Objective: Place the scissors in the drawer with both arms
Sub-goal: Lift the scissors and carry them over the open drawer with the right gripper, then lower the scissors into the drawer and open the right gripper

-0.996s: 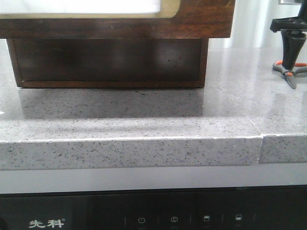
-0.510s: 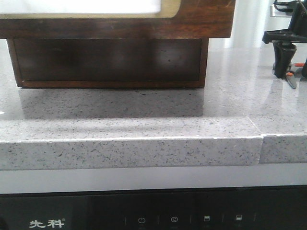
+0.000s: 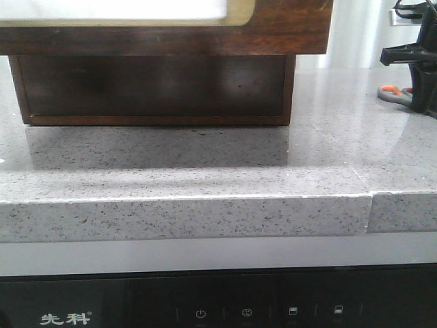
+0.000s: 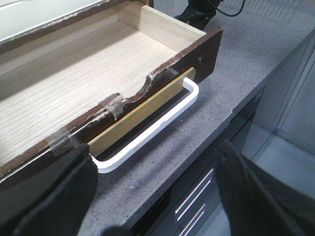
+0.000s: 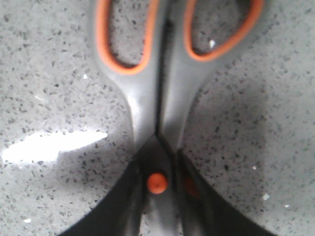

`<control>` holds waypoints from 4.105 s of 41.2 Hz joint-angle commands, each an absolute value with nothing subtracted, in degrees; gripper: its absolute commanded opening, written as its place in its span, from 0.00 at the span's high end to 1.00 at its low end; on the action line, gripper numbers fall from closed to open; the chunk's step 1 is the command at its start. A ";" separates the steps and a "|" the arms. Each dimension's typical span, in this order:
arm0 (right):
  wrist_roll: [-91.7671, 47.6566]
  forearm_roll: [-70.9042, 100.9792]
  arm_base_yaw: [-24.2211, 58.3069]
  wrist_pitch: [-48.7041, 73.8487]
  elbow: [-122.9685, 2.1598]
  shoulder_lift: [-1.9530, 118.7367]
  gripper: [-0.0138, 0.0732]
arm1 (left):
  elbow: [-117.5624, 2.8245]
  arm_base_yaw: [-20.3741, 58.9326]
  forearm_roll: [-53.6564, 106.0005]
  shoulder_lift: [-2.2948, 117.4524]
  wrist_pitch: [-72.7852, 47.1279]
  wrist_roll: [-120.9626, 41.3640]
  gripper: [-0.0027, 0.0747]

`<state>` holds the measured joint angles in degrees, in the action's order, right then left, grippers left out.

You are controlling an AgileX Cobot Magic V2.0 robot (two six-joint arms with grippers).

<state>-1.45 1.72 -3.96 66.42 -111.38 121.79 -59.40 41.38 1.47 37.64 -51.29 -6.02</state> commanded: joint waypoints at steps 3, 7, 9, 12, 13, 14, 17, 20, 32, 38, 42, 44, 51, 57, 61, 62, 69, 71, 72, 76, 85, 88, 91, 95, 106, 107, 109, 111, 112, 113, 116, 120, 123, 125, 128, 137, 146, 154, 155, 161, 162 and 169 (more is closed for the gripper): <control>-1.82 3.77 -3.83 65.37 -112.74 119.07 0.70 | -61.22 41.84 2.12 37.83 -46.79 -5.42 0.33; -1.82 3.77 -3.83 65.37 -112.74 119.07 0.70 | -61.22 41.84 2.12 37.83 -46.79 -5.42 0.33; -1.82 3.77 -3.83 65.37 -112.74 119.07 0.70 | -61.22 41.84 2.12 37.83 -46.79 -5.42 0.33; -1.82 3.77 -3.83 65.37 -112.74 118.78 0.70 | -61.22 41.84 2.12 37.83 -46.79 -5.42 0.33; -1.82 3.77 -3.83 65.37 -112.74 118.59 0.70 | -61.22 41.84 2.12 37.83 -46.79 -5.42 0.33; -1.82 3.77 -3.83 65.43 -112.74 118.38 0.70 | -61.22 41.84 2.12 37.83 -46.79 -5.42 0.33; -1.82 3.77 -3.83 65.44 -112.74 117.44 0.70 | -61.22 41.84 2.12 37.83 -46.79 -5.42 0.33; -1.82 3.77 -3.83 65.49 -112.74 116.31 0.70 | -61.22 41.84 2.12 37.83 -46.79 -5.42 0.33; -1.82 3.83 -3.83 65.76 -112.74 110.12 0.70 | -61.22 41.84 2.12 37.83 -46.79 -5.42 0.33; -1.82 3.88 -3.83 66.17 -112.74 105.42 0.70 | -61.22 41.84 2.12 37.83 -46.79 -5.42 0.33; -1.82 3.88 -3.81 66.17 -112.74 101.54 0.70 | -61.22 41.84 2.12 37.83 -46.79 -5.42 0.33; -1.87 4.00 -3.76 66.17 -112.74 99.71 0.70 | -61.22 41.84 2.12 37.83 -46.79 -5.42 0.33; -5.39 6.86 -3.71 66.05 -112.74 91.73 0.70 | -61.22 41.84 2.12 37.83 -46.79 -5.42 0.33; -10.05 13.51 -3.71 64.77 -112.74 85.51 0.70 | -61.22 41.84 2.12 37.83 -46.79 -5.42 0.33; -15.06 18.65 -3.05 63.69 -112.74 82.07 0.70 | -61.22 41.84 2.12 37.83 -46.79 -5.42 0.33; -16.82 19.91 -2.61 63.37 -112.74 81.17 0.70 | -61.22 41.84 2.12 37.83 -46.79 -5.42 0.33; -25.29 26.26 2.56 62.18 -112.74 77.78 0.70 | -61.22 41.84 2.12 37.83 -46.79 -5.42 0.33; -27.22 27.59 4.34 62.27 -112.74 77.65 0.70 | -61.22 41.84 2.12 37.83 -46.79 -5.42 0.33; -28.39 28.01 5.62 62.25 -112.74 77.60 0.70 | -61.22 41.84 2.12 37.83 -46.79 -5.42 0.33; -32.61 28.62 10.18 62.37 -112.68 77.85 0.70 | -61.22 41.84 2.12 37.83 -46.79 -5.42 0.33; -42.19 28.62 21.05 62.41 -112.68 80.43 0.69 | -61.22 41.84 2.12 37.83 -46.79 -5.42 0.33; -45.08 28.62 23.93 62.18 -112.68 82.16 0.69 | -61.22 41.84 2.12 37.83 -46.79 -5.42 0.33; -47.17 28.62 26.06 62.18 -112.68 83.95 0.69 | -61.22 41.84 2.12 37.83 -46.79 -5.42 0.33; -49.52 28.62 28.29 62.18 -112.68 86.85 0.69 | -61.22 41.84 2.12 37.83 -46.79 -5.42 0.33; -57.87 27.86 30.00 62.18 -112.68 94.84 0.69 | -61.22 41.84 2.12 37.83 -46.79 -5.42 0.33; -58.22 27.29 30.00 62.18 -112.68 95.33 0.69 | -61.22 41.84 2.12 37.83 -46.79 -5.42 0.33; -58.51 25.89 30.00 62.18 -112.68 96.63 0.69 | -61.22 41.84 2.12 37.83 -46.79 -5.42 0.33; -58.51 24.67 30.00 62.23 -112.68 97.61 0.69 | -61.22 41.84 2.12 37.83 -46.79 -5.42 0.33; -58.51 24.08 30.00 62.24 -112.68 98.12 0.69 | -61.22 41.84 2.12 37.83 -46.79 -5.42 0.33; -58.51 23.47 30.00 62.24 -112.68 98.46 0.69 | -61.22 41.84 2.12 37.83 -46.79 -5.42 0.33; -58.51 21.56 30.00 62.34 -112.68 99.64 0.69 | -61.22 41.84 2.12 37.83 -46.79 -5.42 0.33; -58.51 20.62 30.00 62.41 -112.68 100.63 0.69 | -61.22 41.84 2.12 37.83 -46.79 -5.42 0.33; -58.51 20.56 30.00 62.41 -112.68 100.95 0.69 | -61.22 41.84 2.12 37.83 -46.79 -5.42 0.33; -58.51 20.56 30.00 62.20 -112.68 101.01 0.69 | -61.22 41.84 2.12 37.83 -46.79 -5.42 0.33; -58.51 20.56 30.00 62.02 -112.68 101.01 0.66 | -61.22 41.84 2.12 37.83 -46.79 -5.42 0.33; -58.51 20.56 30.00 61.78 -112.68 101.01 0.37 | -61.22 41.84 2.12 37.83 -46.79 -5.42 0.33; -57.96 20.56 29.95 61.78 -112.68 100.76 0.37 | -61.22 41.84 2.12 37.83 -46.79 -5.42 0.33; -53.34 20.56 29.90 61.01 -112.68 98.04 0.37 | -61.22 41.84 2.12 37.83 -46.79 -5.42 0.33; -52.55 20.49 29.90 60.98 -112.68 97.41 0.37 | -61.22 41.84 2.12 37.83 -46.79 -5.42 0.33; -46.30 17.45 29.90 60.99 -112.68 93.31 0.37 | -61.22 41.84 2.12 37.83 -46.79 -5.42 0.33; -45.28 16.46 29.90 61.07 -112.68 92.87 0.37 | -61.22 41.84 2.12 37.83 -46.79 -5.42 0.33; -20.53 4.77 29.02 64.90 -112.44 86.08 0.37 | -61.22 41.84 2.12 37.83 -46.79 -5.42 0.33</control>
